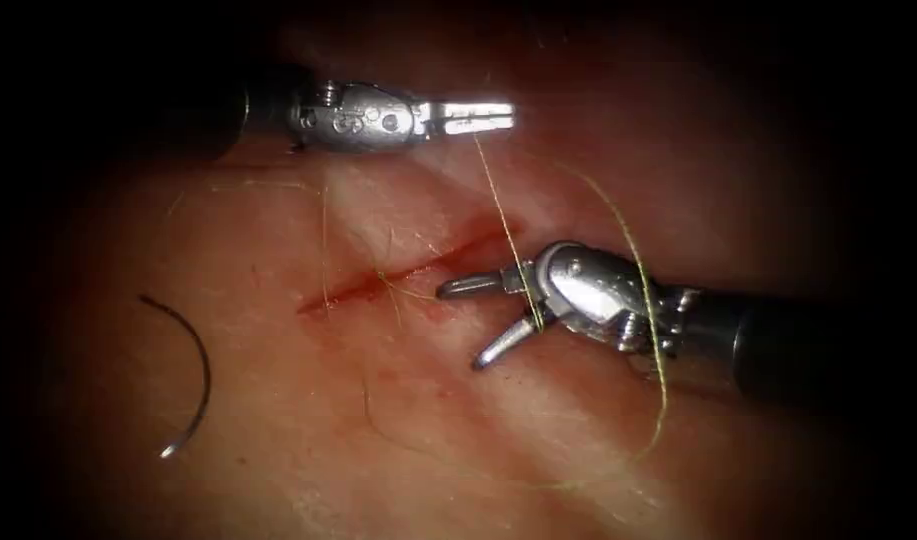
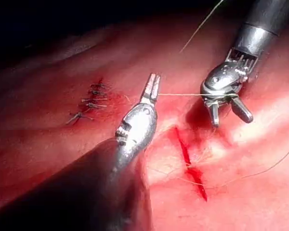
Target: Wound Closure
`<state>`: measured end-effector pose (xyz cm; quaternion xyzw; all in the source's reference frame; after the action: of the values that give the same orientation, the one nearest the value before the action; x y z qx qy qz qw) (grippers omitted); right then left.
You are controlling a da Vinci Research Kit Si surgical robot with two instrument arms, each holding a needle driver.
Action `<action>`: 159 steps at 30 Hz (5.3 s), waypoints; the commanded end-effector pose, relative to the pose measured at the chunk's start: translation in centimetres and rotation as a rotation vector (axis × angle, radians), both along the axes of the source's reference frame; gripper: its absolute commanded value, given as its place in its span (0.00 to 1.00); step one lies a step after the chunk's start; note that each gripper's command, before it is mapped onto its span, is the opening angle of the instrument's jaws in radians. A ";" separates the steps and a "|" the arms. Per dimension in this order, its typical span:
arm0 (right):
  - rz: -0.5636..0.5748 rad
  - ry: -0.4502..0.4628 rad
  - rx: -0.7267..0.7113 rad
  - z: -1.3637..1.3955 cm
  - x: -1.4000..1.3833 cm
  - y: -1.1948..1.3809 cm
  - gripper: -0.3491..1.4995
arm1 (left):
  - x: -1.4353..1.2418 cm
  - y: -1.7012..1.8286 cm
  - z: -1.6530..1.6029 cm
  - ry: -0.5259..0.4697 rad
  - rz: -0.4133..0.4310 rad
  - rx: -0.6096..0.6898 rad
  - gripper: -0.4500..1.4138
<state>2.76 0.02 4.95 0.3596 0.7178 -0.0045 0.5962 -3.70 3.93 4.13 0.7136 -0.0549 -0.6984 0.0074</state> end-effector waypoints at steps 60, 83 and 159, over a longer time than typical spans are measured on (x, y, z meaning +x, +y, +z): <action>0.608 -0.276 0.479 0.14 0.03 0.73 0.56 | -0.01 -1.18 0.30 -0.048 0.059 -0.049 0.00; 0.748 -0.495 0.423 0.54 0.33 0.83 0.64 | -0.01 -1.00 0.43 -0.031 0.048 -0.034 0.00; 0.591 -0.394 0.033 0.28 -0.25 -0.23 0.00 | 1.19 0.95 -0.02 0.147 -0.128 0.104 0.00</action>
<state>2.44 -0.20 5.19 0.1397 0.6617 0.2486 0.6934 -2.44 4.90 4.07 0.6517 -0.0640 -0.7520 -0.0750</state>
